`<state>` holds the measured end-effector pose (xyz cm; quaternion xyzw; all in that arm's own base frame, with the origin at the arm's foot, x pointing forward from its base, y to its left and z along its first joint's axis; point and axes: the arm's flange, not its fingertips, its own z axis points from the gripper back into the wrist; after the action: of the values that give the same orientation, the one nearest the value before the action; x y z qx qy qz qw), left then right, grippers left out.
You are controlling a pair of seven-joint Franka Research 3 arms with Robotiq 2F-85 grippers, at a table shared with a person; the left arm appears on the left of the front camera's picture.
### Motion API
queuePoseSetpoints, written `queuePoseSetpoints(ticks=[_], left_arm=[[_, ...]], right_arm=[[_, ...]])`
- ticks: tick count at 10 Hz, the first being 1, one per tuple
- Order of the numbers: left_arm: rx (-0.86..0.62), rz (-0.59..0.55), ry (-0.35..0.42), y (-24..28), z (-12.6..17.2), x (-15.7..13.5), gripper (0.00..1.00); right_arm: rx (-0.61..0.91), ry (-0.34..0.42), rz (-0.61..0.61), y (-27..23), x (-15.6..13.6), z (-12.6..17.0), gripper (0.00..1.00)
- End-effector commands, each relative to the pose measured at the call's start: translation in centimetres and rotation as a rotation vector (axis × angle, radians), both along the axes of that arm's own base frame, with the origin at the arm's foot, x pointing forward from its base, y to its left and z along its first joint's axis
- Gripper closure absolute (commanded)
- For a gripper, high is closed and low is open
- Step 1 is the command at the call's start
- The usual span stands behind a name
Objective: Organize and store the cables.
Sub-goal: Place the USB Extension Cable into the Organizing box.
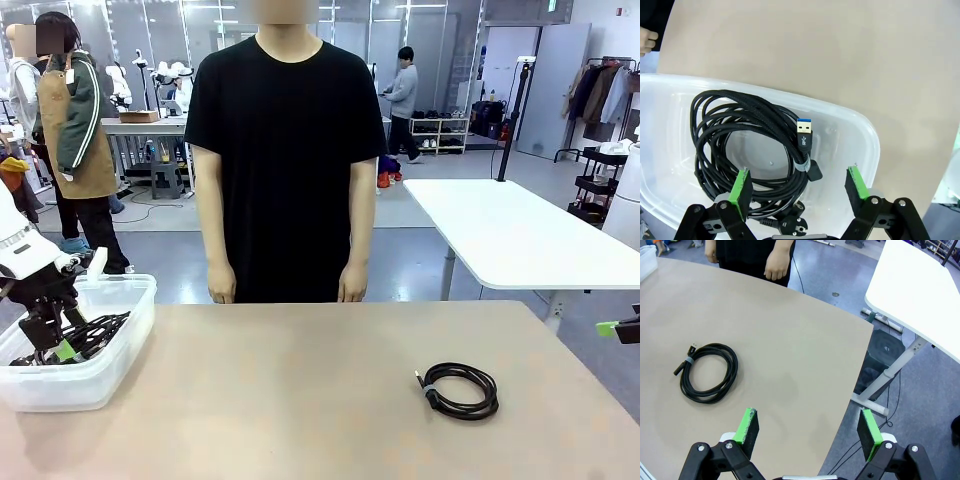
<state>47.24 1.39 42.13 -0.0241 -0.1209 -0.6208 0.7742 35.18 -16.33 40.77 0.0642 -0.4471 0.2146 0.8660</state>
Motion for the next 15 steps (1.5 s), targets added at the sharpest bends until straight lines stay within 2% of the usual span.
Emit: queuePoseSetpoints(ticks=[1, 8, 9, 10, 11, 12, 13, 15], left_arm=[[-0.001, -0.007, 0.001, 0.2, 0.1, 0.2, 0.06], [0.0, 0.0, 0.0, 0.0, 0.0, 0.0, 0.06], [-0.051, 0.018, -0.007, -0.4, 2.9, 0.3, 0.06], [-0.061, 0.116, -0.013, -0.6, 5.4, -0.2, 0.06], [-0.151, 0.165, -0.039, -1.1, 8.6, -1.1, 0.06], [-0.16, 0.172, -0.07, -1.6, 10.9, -2.4, 0.06], [-0.181, 0.186, -0.09, -2.4, 12.8, -4.4, 0.06], [-0.306, 0.224, -0.098, -4.2, 14.2, -8.7, 0.06]], right_arm=[[0.008, 0.011, -0.018, 0.2, -0.2, 0.2, 0.0], [0.008, 0.011, -0.018, 0.2, -0.2, 0.2, 0.0], [0.008, 0.011, -0.018, 0.2, -0.2, 0.2, 0.0], [0.008, 0.011, -0.018, 0.2, -0.2, 0.2, 0.0], [0.008, 0.011, -0.018, 0.2, -0.2, 0.2, 0.0], [0.008, 0.011, -0.018, 0.2, -0.2, 0.2, 0.0], [0.008, 0.011, -0.018, 0.2, -0.2, 0.2, 0.0], [0.008, 0.011, -0.018, 0.2, -0.2, 0.2, 0.0]])
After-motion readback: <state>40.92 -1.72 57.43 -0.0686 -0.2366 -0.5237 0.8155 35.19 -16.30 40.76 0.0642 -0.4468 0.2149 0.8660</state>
